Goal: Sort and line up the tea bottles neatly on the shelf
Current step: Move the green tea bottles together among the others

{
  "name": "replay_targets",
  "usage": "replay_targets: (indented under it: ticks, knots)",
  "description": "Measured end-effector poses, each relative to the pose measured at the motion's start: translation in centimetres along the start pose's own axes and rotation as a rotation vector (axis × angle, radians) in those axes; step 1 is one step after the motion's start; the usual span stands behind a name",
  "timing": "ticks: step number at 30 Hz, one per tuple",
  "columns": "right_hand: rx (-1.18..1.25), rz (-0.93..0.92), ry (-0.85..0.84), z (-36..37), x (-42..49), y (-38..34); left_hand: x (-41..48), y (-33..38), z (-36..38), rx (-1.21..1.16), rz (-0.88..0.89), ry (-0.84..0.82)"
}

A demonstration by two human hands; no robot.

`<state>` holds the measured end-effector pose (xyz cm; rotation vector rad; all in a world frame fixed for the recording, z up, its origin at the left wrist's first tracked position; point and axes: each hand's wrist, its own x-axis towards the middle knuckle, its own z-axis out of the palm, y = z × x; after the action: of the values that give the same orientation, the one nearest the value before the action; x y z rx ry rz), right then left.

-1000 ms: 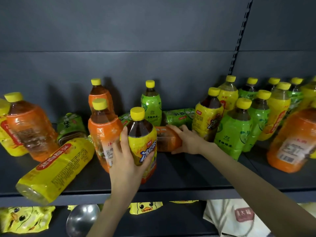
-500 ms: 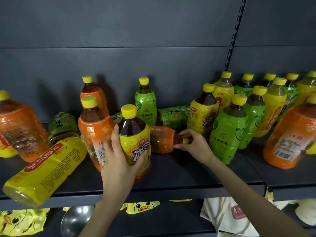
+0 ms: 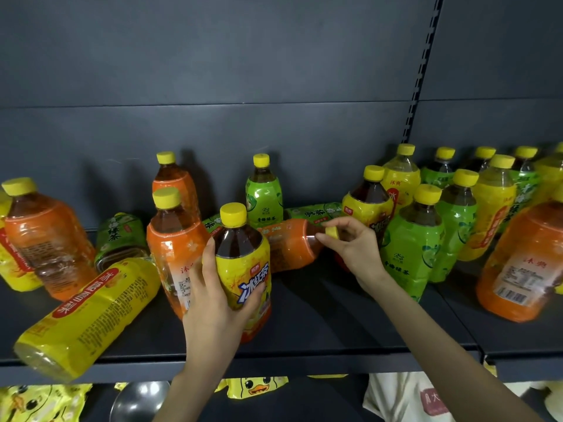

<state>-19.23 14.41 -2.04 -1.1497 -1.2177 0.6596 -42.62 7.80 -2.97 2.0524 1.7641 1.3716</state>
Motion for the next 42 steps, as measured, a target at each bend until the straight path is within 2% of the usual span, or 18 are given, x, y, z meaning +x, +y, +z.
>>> replay_targets:
  ticks: [4,9,15,22,30,34,42]
  knots:
    - [-0.009,-0.127,-0.033,0.4,2.2,-2.6,0.0,-0.1,0.0,0.000,-0.003,0.003]
    - [-0.077,-0.197,-0.069,1.0,4.4,-4.4,0.1,-0.2,0.2,0.001,0.006,0.012]
    - [-0.028,-0.180,-0.106,3.0,6.1,-5.9,0.0,-0.2,0.3,-0.007,0.020,0.021]
    - [-0.113,-0.188,-0.289,6.9,8.0,-7.7,0.0,-0.4,0.3,0.000,0.026,0.022]
    - [0.037,-0.142,-0.413,9.7,7.3,-8.1,0.1,-0.3,0.3,-0.004,0.019,0.022]
    - [-0.027,-0.170,-0.532,10.8,6.6,-8.0,0.1,-0.3,0.3,-0.002,0.022,0.021]
    - [0.019,-0.159,-0.534,9.2,5.9,-7.4,0.1,-0.3,0.3,-0.005,0.010,0.023]
